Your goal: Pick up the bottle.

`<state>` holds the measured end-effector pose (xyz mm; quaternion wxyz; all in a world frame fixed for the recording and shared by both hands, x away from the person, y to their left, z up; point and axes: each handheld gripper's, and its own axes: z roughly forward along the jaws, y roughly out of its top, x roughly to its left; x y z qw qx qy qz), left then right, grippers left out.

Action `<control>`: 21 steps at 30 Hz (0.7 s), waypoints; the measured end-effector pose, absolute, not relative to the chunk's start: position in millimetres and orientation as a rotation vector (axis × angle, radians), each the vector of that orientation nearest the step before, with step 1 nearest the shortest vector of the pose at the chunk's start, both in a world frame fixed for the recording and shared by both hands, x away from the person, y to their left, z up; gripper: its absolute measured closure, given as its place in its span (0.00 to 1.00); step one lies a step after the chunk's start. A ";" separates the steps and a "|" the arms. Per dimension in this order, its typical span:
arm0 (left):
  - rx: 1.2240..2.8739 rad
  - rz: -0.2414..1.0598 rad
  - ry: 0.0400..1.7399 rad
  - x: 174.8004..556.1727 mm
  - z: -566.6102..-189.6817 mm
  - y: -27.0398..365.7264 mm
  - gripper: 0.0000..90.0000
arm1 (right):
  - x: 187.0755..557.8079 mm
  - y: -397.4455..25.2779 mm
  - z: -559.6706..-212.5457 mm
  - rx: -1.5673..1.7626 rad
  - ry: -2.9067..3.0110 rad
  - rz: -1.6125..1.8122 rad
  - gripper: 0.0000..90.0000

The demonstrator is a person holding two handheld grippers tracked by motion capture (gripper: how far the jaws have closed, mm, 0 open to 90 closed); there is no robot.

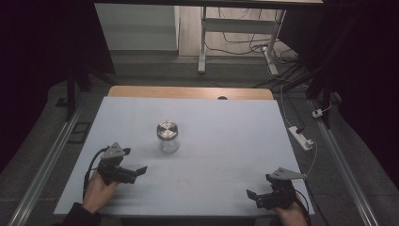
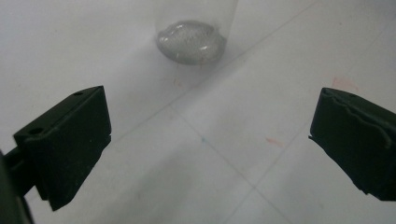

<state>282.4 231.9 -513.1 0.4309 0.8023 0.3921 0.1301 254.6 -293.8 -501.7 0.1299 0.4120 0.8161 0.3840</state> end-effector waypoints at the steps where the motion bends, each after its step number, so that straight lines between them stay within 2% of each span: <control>1: 2.001 0.317 0.977 285.5 -513.1 229.9 0.00 | 254.6 -293.9 -501.7 1.197 2.372 1.116 0.00; 21: 2.042 0.319 0.961 339.9 -514.6 191.6 0.00 | 254.8 -293.6 -502.0 1.193 2.383 1.120 0.00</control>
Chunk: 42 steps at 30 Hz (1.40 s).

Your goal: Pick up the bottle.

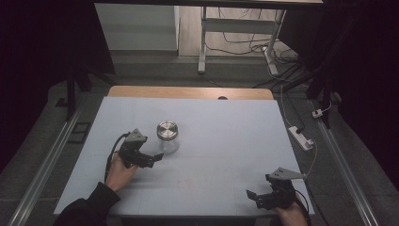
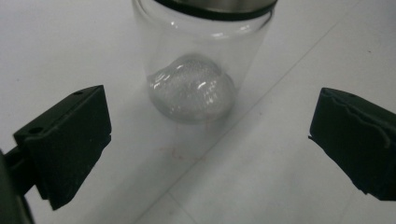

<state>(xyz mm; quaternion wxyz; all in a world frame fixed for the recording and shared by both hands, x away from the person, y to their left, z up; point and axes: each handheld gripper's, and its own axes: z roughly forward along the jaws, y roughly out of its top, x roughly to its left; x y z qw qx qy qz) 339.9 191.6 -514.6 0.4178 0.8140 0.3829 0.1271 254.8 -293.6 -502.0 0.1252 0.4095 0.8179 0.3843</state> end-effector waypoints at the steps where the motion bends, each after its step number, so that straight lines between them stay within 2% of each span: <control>1: 2.047 0.322 0.960 342.4 -515.0 189.4 0.00 | 254.8 -293.5 -502.0 1.193 2.384 1.119 0.00; 20: 2.091 0.342 0.883 382.3 -522.1 156.3 0.00 | 255.4 -293.3 -502.4 1.185 2.400 1.115 0.00; 24: 2.108 0.368 0.884 385.3 -523.4 152.8 0.06 | 255.5 -293.2 -502.5 1.185 2.402 1.113 0.00; 28: 2.099 0.382 0.887 386.0 -522.4 155.6 0.16 | 255.6 -293.1 -502.6 1.183 2.405 1.113 0.00; 42: 2.112 0.383 0.917 383.9 -519.5 153.8 0.17 | 255.1 -292.5 -502.5 1.180 2.407 1.113 0.01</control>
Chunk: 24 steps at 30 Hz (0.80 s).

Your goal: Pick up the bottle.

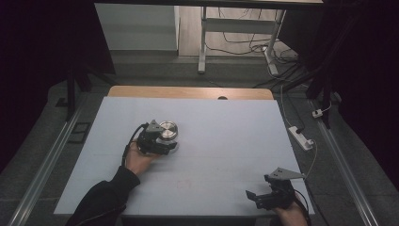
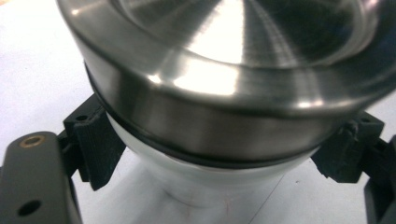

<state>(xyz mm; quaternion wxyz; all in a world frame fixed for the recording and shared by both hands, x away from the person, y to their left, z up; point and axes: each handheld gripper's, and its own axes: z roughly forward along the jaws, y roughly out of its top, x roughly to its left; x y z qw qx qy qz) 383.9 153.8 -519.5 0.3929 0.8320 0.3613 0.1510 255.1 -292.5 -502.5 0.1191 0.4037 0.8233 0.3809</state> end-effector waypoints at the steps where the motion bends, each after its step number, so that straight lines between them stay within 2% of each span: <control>1: 2.112 0.383 0.917 383.9 -519.5 153.8 0.17 | 255.1 -292.5 -502.5 1.180 2.407 1.114 0.01; 24: 2.102 0.338 0.779 354.7 -489.0 142.8 0.17 | 254.5 -292.4 -502.1 1.165 2.412 1.115 0.01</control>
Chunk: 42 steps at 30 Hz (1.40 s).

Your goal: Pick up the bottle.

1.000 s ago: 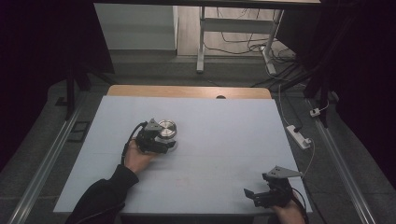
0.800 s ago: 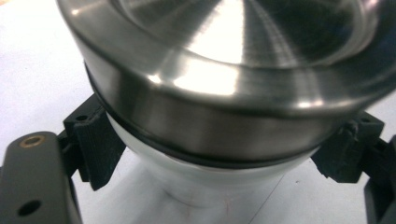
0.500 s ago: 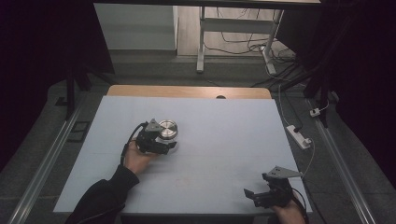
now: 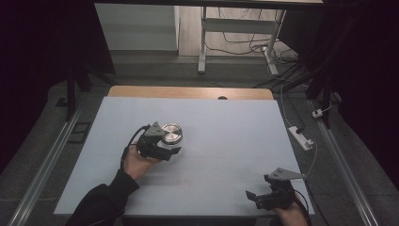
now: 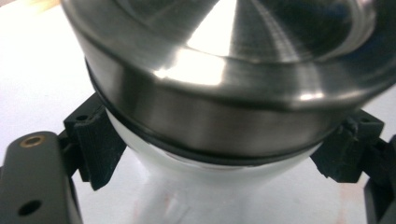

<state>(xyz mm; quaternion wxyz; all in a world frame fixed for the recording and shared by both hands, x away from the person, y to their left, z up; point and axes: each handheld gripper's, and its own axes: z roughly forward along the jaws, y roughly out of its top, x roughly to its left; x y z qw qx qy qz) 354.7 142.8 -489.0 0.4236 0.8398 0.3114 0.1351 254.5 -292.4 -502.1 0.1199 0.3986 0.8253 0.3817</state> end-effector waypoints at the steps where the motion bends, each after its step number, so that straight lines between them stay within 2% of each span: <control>1: 2.102 0.328 0.768 352.0 -487.8 141.5 0.17 | 254.4 -292.3 -502.1 1.164 2.412 1.116 0.01; 33: 2.167 0.182 0.538 317.2 -477.0 85.0 0.17 | 254.6 -291.8 -502.5 1.162 2.414 1.113 0.01; 42: 2.177 0.187 0.533 316.3 -477.6 82.0 0.17 | 253.1 -291.2 -501.3 1.139 2.409 1.111 0.01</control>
